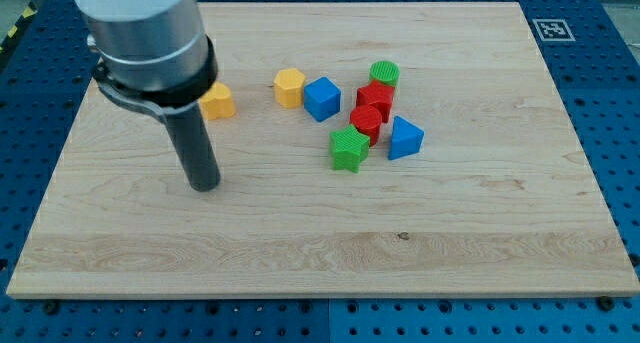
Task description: Move the yellow heart to the bottom right side of the blue triangle
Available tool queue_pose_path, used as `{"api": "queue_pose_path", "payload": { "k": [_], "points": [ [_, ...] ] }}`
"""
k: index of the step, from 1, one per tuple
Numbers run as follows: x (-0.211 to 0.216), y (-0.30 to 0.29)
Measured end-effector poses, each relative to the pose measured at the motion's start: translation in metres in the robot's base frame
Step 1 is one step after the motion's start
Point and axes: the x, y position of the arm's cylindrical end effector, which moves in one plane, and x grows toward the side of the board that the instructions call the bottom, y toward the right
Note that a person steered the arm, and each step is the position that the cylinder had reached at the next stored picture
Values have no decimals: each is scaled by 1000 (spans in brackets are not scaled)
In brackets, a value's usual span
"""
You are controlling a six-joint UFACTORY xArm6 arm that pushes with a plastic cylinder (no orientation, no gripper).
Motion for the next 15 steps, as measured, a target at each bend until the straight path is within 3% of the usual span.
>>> {"api": "queue_pose_path", "payload": {
  "k": [3,5,7,15],
  "points": [
    [-98,-61],
    [-140,-45],
    [-126,0],
    [-79,16]
  ]
}}
